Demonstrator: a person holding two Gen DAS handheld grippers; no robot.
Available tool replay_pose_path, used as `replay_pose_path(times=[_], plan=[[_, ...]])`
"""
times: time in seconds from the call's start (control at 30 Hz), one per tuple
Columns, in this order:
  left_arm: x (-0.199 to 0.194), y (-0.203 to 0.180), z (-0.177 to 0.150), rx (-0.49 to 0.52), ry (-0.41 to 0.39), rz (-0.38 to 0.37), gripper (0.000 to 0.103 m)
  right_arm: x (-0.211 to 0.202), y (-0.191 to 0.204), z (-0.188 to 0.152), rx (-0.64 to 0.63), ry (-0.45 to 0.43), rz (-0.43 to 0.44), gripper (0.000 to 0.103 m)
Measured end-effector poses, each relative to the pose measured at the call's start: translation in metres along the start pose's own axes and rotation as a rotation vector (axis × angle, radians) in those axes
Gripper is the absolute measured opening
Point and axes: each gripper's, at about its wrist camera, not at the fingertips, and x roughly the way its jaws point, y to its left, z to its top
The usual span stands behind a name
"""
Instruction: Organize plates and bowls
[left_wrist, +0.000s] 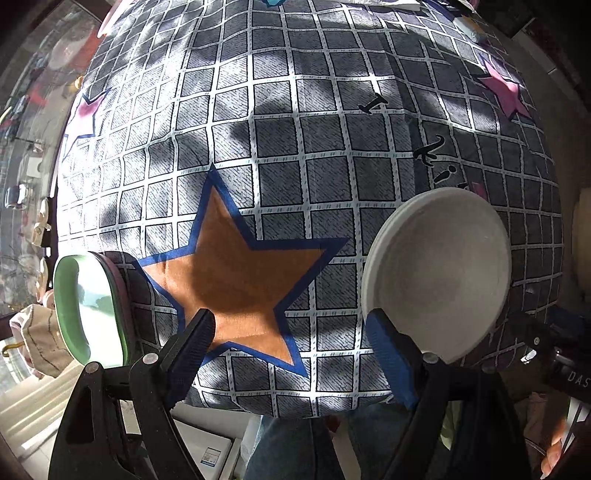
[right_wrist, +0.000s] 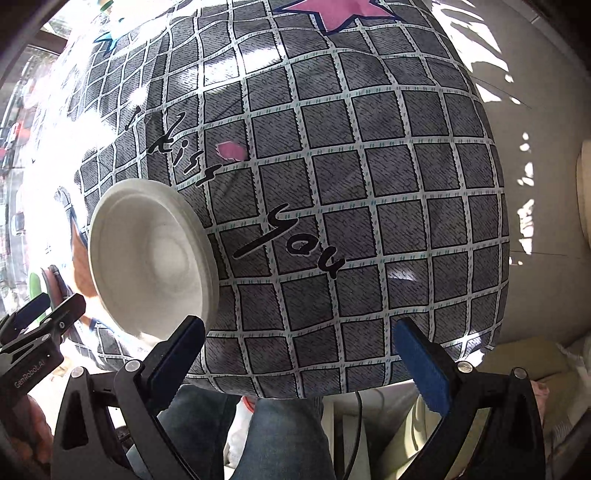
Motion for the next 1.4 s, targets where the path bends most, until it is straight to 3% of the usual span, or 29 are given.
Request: replay_pose_path(times=[0.17, 0.5, 0.63, 0.8, 0.83, 0.9, 0.93, 1.0, 1.1, 1.2, 1.4], plan=[[0.016, -0.004, 0.013, -0.053, 0.004, -0.014, 0.087, 0.013, 0.014, 0.016, -0.024, 0.018, 0.009, 0.103], [0.035, -0.036, 0.024, -0.007, 0.043, 0.014, 0.087, 0.031, 0.037, 0.027, -0.077, 0.048, -0.001, 0.103], [0.054, -0.044, 0.03, -0.01, 0.081, -0.008, 0.087, 0.045, 0.048, 0.03, -0.116, 0.047, -0.03, 0.103], [0.065, -0.051, 0.036, 0.006, 0.102, 0.002, 0.098, 0.054, 0.055, 0.026, -0.125, 0.038, -0.038, 0.103], [0.066, -0.051, 0.036, 0.012, 0.107, -0.008, 0.098, 0.054, 0.055, 0.026, -0.121, 0.036, -0.036, 0.1], [0.071, -0.05, 0.034, 0.032, 0.117, -0.029, 0.096, 0.053, 0.058, 0.025, -0.117, 0.041, 0.013, 0.074], [0.073, -0.049, 0.032, 0.046, 0.113, -0.032, 0.094, 0.051, 0.055, 0.025, -0.115, 0.045, 0.031, 0.069], [0.07, -0.061, 0.033, 0.063, 0.1, -0.05, 0.08, 0.049, 0.062, 0.021, -0.128, 0.044, 0.057, 0.047], [0.068, -0.073, 0.034, 0.068, 0.101, -0.076, 0.062, 0.053, 0.077, 0.019, -0.139, 0.063, 0.104, 0.024], [0.067, -0.088, 0.036, 0.072, 0.108, -0.118, 0.041, 0.055, 0.085, 0.021, -0.128, 0.076, 0.105, 0.023], [0.063, -0.104, 0.034, 0.076, 0.081, -0.119, 0.041, 0.054, 0.088, 0.027, -0.147, 0.071, 0.098, 0.023]])
